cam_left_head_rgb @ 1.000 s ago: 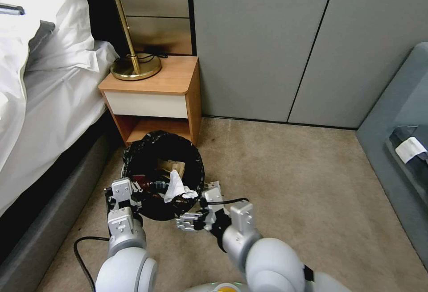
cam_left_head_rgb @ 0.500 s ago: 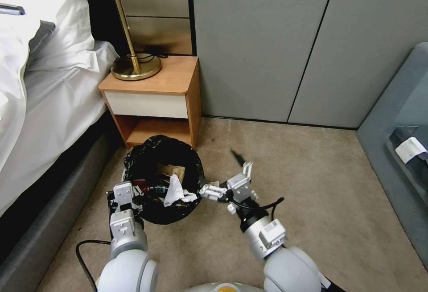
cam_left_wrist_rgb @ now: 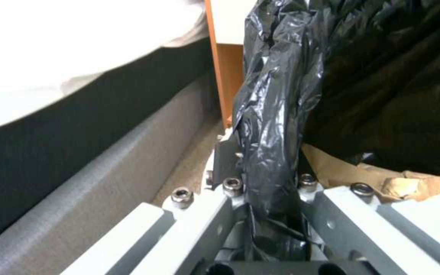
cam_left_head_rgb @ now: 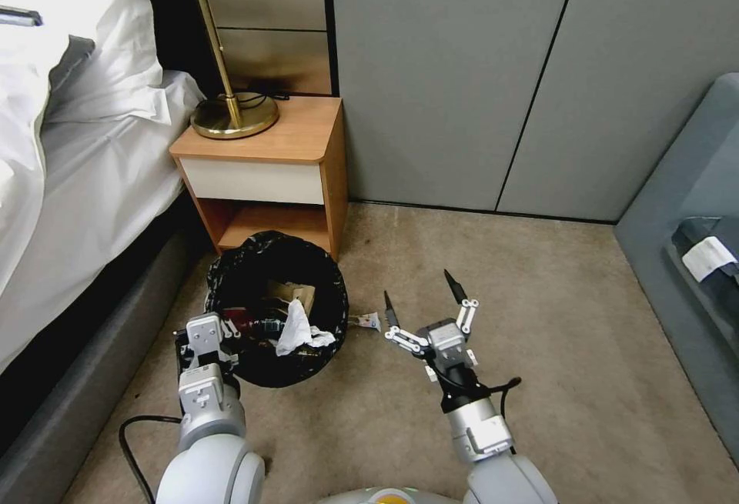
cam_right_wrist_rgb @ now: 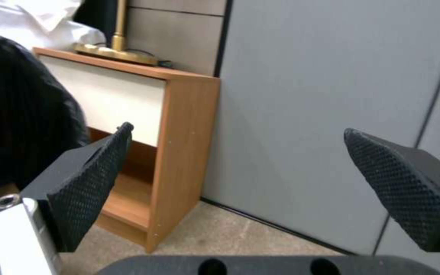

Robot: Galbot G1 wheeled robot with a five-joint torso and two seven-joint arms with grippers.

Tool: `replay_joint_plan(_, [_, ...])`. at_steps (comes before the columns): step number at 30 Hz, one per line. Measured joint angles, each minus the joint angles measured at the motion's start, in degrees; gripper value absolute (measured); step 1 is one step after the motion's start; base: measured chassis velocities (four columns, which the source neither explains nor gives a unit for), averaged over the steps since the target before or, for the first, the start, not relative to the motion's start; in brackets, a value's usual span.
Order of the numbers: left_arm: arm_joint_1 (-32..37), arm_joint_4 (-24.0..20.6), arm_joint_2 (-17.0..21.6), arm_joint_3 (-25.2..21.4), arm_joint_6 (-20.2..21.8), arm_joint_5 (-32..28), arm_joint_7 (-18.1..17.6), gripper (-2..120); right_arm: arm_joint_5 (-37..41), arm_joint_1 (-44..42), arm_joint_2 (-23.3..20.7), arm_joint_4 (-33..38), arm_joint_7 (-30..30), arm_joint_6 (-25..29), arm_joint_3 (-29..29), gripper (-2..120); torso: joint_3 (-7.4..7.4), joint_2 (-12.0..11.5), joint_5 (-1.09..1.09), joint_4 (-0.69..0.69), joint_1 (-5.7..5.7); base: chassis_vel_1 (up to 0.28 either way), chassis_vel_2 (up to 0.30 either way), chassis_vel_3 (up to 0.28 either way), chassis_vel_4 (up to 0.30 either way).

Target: Pick up the trash bin, then pick up the garbage from the floor and place it into the trash bin.

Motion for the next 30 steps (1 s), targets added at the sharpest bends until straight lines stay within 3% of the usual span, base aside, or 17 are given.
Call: replay_joint_plan(30, [0.5,-2.1,0.0,-0.9,0.0,-0.8,-0.3,1,3.6,-1.1,0.7,-0.1,-1.2,2.0,0.8,100,0.00,0.0,0.00,0.00,0.01,0.000,0.000,0.000,0.000])
